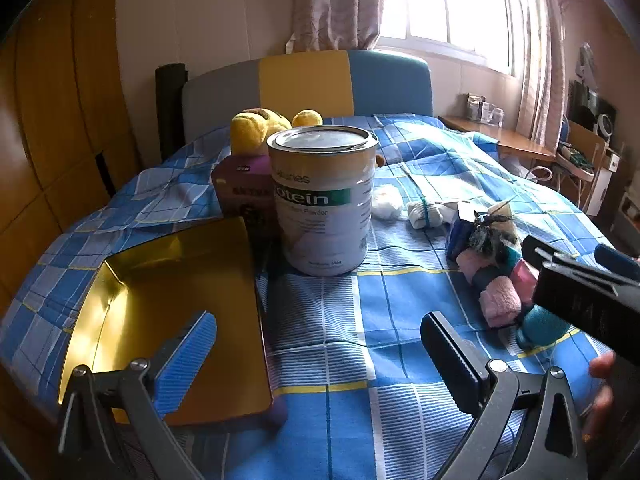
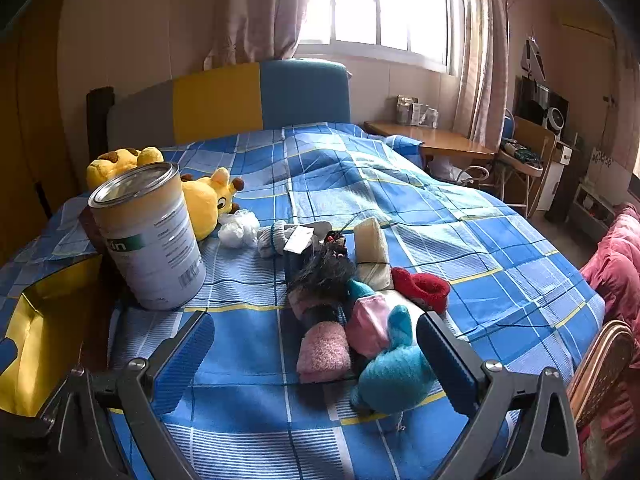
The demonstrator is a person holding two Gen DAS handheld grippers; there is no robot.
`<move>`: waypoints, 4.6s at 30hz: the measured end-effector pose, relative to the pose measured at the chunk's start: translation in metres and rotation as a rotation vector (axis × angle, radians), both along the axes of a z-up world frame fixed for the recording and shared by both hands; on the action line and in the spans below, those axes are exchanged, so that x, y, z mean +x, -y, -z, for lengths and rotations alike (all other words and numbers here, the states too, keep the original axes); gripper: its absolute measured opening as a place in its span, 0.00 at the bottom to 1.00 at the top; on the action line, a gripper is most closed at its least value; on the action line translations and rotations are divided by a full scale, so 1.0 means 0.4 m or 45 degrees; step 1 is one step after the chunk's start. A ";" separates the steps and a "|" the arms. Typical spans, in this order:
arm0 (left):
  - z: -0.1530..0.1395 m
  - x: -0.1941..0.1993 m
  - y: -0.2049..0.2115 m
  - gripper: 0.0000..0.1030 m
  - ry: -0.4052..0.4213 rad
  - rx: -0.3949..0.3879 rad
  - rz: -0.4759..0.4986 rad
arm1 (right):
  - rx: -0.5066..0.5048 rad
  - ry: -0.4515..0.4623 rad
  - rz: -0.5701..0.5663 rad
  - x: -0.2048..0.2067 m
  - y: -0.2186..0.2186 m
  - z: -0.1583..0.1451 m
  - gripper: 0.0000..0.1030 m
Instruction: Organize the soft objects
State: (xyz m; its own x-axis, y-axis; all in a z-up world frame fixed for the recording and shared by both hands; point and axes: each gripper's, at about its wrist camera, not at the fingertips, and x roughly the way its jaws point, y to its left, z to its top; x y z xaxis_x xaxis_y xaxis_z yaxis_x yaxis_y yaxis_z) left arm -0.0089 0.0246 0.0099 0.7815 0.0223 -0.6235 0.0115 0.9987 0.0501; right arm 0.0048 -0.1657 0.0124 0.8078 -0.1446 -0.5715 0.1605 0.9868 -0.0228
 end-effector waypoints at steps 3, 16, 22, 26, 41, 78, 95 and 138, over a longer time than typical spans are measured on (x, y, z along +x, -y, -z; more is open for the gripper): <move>0.002 -0.001 0.003 1.00 -0.004 0.003 0.005 | -0.005 0.002 -0.003 0.007 0.003 -0.005 1.00; 0.018 0.007 0.029 1.00 -0.030 0.014 0.052 | -0.072 0.036 -0.009 0.065 0.045 -0.043 1.00; 0.030 0.013 0.048 1.00 -0.055 0.038 0.087 | -0.111 0.067 0.032 0.113 0.103 -0.057 1.00; 0.036 0.016 0.061 1.00 -0.073 0.033 0.128 | -0.128 0.084 0.067 0.157 0.158 -0.050 1.00; 0.067 0.043 0.108 1.00 -0.139 0.038 0.201 | 0.161 0.011 0.201 0.203 0.334 0.022 1.00; -0.058 0.495 0.349 0.43 -0.307 -0.083 0.473 | 0.442 0.020 0.274 0.182 0.420 0.034 1.00; 0.180 0.848 0.383 0.21 -0.573 0.087 0.188 | 0.572 -0.041 0.219 0.199 0.433 0.063 1.00; 0.152 0.809 0.352 0.40 -0.504 0.028 0.208 | 0.599 -0.106 0.176 0.213 0.426 0.084 0.90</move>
